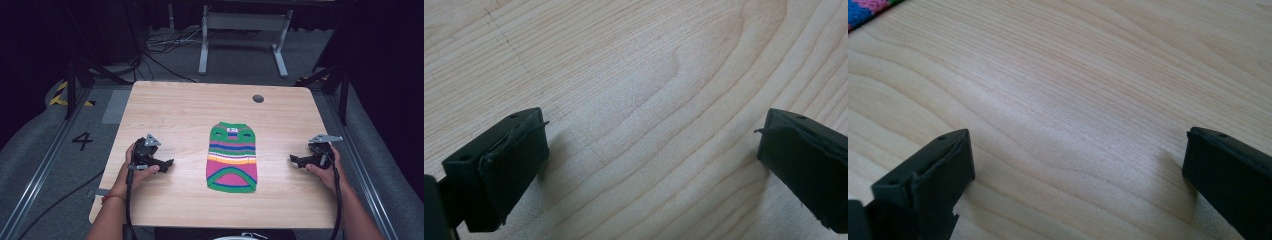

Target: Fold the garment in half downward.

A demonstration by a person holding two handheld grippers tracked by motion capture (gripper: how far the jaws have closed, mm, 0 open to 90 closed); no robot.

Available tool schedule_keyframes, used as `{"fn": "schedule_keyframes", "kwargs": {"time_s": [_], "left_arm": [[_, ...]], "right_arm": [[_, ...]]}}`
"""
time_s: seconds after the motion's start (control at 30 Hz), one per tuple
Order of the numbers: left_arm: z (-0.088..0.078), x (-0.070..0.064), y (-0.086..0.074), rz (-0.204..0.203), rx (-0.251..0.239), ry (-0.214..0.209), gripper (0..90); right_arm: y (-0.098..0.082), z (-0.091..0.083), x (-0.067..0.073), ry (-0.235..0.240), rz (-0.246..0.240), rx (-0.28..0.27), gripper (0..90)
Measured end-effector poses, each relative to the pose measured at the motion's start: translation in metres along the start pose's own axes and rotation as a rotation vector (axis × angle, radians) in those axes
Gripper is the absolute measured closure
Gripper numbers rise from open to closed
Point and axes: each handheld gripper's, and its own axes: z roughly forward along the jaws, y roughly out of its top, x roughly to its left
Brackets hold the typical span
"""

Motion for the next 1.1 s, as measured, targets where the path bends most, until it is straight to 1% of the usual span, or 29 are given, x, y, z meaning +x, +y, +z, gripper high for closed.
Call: {"fn": "schedule_keyframes", "kwargs": {"time_s": [0.07,0.23,0.27,0.33,0.47,0.6,0.67,0.73,0.77,0.8,0.83,0.87,0.9,0.93,0.97,1.0,1.03,1.07,1.1], "left_arm": [[0.000,0.000,0.000,0.006,0.002,0.000,0.1],[0.000,0.000,0.000,0.001,0.000,0.000,0.2],[0.000,0.000,0.000,0.011,-0.002,0.004,0.3],[-0.001,0.001,-0.001,0.013,0.004,-0.012,0.4],[-0.002,0.002,-0.002,0.024,0.006,-0.017,0.5],[-0.003,0.002,-0.002,0.025,0.008,-0.018,0.5],[-0.003,0.002,-0.002,0.031,0.004,-0.028,1.2],[-0.005,0.003,-0.002,0.050,0.005,-0.040,2.8],[-0.006,0.004,-0.002,0.059,-0.001,-0.038,5.5],[-0.007,0.004,-0.001,0.055,-0.011,-0.038,10.3],[-0.008,0.004,-0.001,0.052,-0.016,-0.039,18.6],[-0.008,0.004,0.000,0.067,-0.017,-0.035,21.2],[-0.007,0.003,0.002,0.075,-0.012,-0.027,17.6],[-0.006,0.003,0.004,0.090,-0.011,-0.029,16.3],[-0.005,0.001,0.005,0.096,-0.009,-0.034,21.1],[-0.005,0.000,0.008,0.109,-0.002,-0.031,23.1],[-0.004,0.000,0.012,0.105,0.003,-0.039,23.8],[-0.005,0.000,0.015,0.106,-0.002,-0.046,23.7],[-0.005,0.000,0.015,0.106,-0.002,-0.046,23.9]], "right_arm": [[-0.001,-0.001,0.001,0.006,-0.006,0.001,0.4],[-0.001,-0.001,0.001,0.011,-0.013,0.001,0.4],[-0.001,-0.001,0.001,0.011,-0.014,0.001,0.4],[-0.001,-0.001,0.001,0.010,-0.014,0.001,0.4],[-0.001,-0.001,0.002,0.007,-0.011,0.001,0.5],[-0.001,-0.001,0.001,0.011,-0.013,0.000,0.6],[-0.001,-0.001,0.001,0.014,-0.014,0.002,1.4],[0.000,-0.002,0.003,0.015,-0.016,0.007,5.6],[0.001,-0.003,0.003,0.021,-0.014,0.003,10.5],[0.002,-0.004,0.004,0.024,-0.011,0.001,16.8],[0.003,-0.006,0.005,0.031,-0.019,-0.001,22.8],[0.003,-0.006,0.005,0.032,-0.023,-0.002,24.0],[0.004,-0.006,0.005,0.035,-0.017,0.001,23.9],[0.005,-0.005,0.006,0.045,-0.019,0.004,26.2],[0.008,-0.005,0.006,0.058,-0.016,0.002,28.5],[0.009,-0.004,0.007,0.067,-0.020,-0.001,28.5],[0.012,-0.004,0.008,0.076,-0.023,0.000,28.8],[0.015,-0.004,0.009,0.078,-0.028,-0.005,29.6],[0.018,-0.005,0.011,0.079,-0.036,-0.009,29.6]]}}
